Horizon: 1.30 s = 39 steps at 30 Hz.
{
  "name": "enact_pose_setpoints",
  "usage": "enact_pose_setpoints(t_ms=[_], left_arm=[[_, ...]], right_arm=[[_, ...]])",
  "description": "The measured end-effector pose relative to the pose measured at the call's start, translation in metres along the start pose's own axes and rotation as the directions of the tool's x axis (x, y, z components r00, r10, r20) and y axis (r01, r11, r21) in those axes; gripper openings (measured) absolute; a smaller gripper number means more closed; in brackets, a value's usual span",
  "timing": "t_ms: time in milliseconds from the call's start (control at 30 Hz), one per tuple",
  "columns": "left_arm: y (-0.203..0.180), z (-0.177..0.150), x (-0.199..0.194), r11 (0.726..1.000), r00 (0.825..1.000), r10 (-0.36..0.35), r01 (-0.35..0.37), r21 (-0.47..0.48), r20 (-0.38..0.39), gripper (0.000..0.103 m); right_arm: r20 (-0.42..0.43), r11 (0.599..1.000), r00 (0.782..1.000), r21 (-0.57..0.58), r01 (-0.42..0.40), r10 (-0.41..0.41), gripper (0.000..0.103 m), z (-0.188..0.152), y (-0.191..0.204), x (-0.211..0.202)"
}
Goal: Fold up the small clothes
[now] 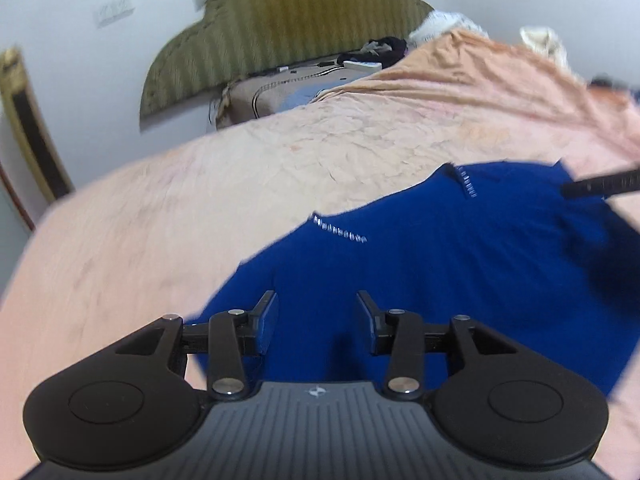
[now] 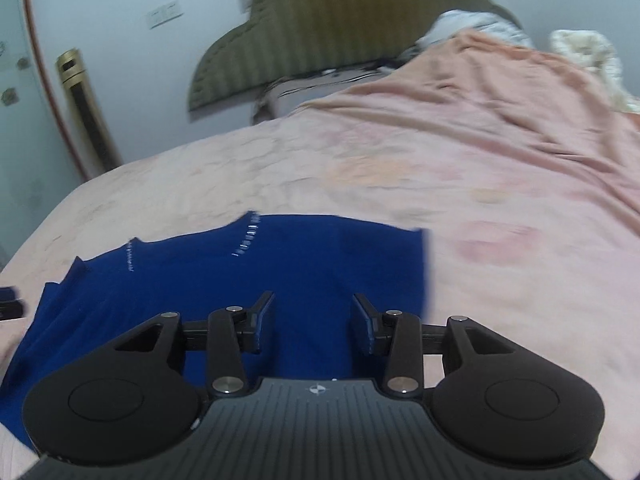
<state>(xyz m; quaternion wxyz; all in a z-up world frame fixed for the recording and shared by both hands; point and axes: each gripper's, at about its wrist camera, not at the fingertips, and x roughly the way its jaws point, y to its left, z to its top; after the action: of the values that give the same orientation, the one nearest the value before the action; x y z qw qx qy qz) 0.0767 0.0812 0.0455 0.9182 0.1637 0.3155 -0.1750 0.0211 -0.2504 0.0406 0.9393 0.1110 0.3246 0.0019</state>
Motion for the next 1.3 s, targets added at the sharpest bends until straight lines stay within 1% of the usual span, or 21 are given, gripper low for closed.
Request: enact_pose_setpoints(t_ms=[100,167,200,300,367,400,433,467,500,533,567,633,667,700,900,1000,1100,1200,1233,1267,1300], left_arm=[[-0.012,0.006,0.027,0.995,0.997,0.081,-0.081,0.051,0.008,0.041],[-0.008,0.007,0.036,0.993,0.994,0.113,-0.113,0.028,-0.001,0.041],[-0.001,0.007,0.037,0.996,0.996,0.092,-0.092,0.005,-0.002,0.041],[0.021,0.006,0.042,0.995,0.997,0.076,-0.076,-0.065,-0.01,0.042],[0.036,0.005,0.042,0.992,0.998,0.066,-0.065,-0.113,0.008,0.05],[0.042,0.005,0.041,0.991,0.999,0.045,-0.042,-0.131,0.019,0.063],[0.045,0.005,0.041,0.99,0.999,0.022,-0.018,-0.137,0.03,0.07],[0.045,0.005,0.041,0.991,0.999,-0.001,0.006,-0.134,0.039,0.07],[0.045,0.006,0.042,0.992,0.999,-0.02,0.025,-0.122,0.041,0.07],[0.043,0.007,0.044,0.994,0.999,-0.034,0.037,-0.106,0.034,0.069],[0.04,0.009,0.047,0.995,0.999,-0.05,0.052,-0.089,0.021,0.066],[0.034,0.011,0.057,0.994,0.997,-0.074,0.072,-0.08,-0.021,0.013],[0.034,0.012,0.063,0.993,0.995,-0.082,0.076,-0.091,-0.058,0.007],[0.034,0.011,0.064,0.992,0.995,-0.078,0.071,-0.101,-0.065,0.006],[0.045,0.016,0.051,0.983,0.999,-0.02,0.025,-0.184,0.031,0.005],[0.05,0.021,0.068,0.977,1.0,0.014,-0.015,-0.212,-0.008,0.005],[0.041,0.015,0.088,0.983,0.995,0.088,-0.096,-0.16,-0.056,0.005],[0.042,0.014,0.091,0.982,0.993,0.081,-0.094,-0.164,-0.085,0.007],[0.045,0.015,0.086,0.98,0.993,0.08,-0.094,-0.174,-0.084,0.008],[0.047,0.016,0.082,0.978,0.993,0.074,-0.09,-0.187,-0.088,0.009],[0.05,0.017,0.077,0.976,0.993,0.071,-0.089,-0.2,-0.094,0.012]], right_arm=[[-0.019,0.998,1.0,-0.069,0.0,-0.001,0.048,0.009,0.019,0.032],[-0.026,0.991,0.998,-0.118,0.055,-0.059,0.048,0.014,0.027,0.048],[-0.01,0.986,0.995,-0.138,0.095,-0.098,0.049,0.017,0.029,0.052],[0.008,0.985,0.992,-0.12,0.128,-0.128,0.078,0.025,0.019,0.063],[-0.037,0.989,0.993,-0.093,0.112,-0.115,0.079,0.03,0.006,0.073],[-0.056,0.991,0.993,-0.082,0.104,-0.109,0.079,0.031,0.002,0.077],[-0.067,0.994,0.994,-0.079,0.079,-0.085,0.079,0.032,-0.001,0.079],[-0.074,0.995,0.996,-0.081,0.05,-0.056,0.078,0.032,-0.002,0.081],[-0.076,0.996,0.996,-0.08,0.03,-0.036,0.07,0.03,-0.003,0.082],[-0.077,0.997,0.997,-0.077,0.012,-0.018,0.051,0.029,-0.002,0.082],[-0.08,0.997,0.997,-0.071,-0.007,0.001,0.042,0.029,-0.001,0.082],[-0.071,0.998,0.997,-0.061,-0.012,0.007,0.022,0.03,-0.001,0.083],[-0.064,0.998,0.998,-0.057,-0.013,0.009,0.014,0.03,-0.001,0.082],[-0.057,0.998,0.998,-0.051,-0.021,0.019,0.011,0.03,-0.002,0.081],[0.044,0.999,0.999,-0.034,0.001,0.0,0.008,0.036,-0.004,0.067],[0.073,0.999,0.997,-0.03,0.039,-0.037,0.007,0.044,-0.003,0.07],[0.052,0.997,0.996,-0.031,0.075,-0.074,0.007,0.046,-0.002,0.085],[0.032,0.989,0.991,-0.058,0.135,-0.133,0.008,0.041,0.0,0.1],[0.022,0.987,0.988,-0.056,0.151,-0.15,0.017,0.041,0.0,0.103],[0.016,0.985,0.986,-0.053,0.167,-0.166,0.021,0.042,-0.001,0.103],[0.023,0.983,0.985,-0.048,0.175,-0.174,0.035,0.042,0.0,0.099]])
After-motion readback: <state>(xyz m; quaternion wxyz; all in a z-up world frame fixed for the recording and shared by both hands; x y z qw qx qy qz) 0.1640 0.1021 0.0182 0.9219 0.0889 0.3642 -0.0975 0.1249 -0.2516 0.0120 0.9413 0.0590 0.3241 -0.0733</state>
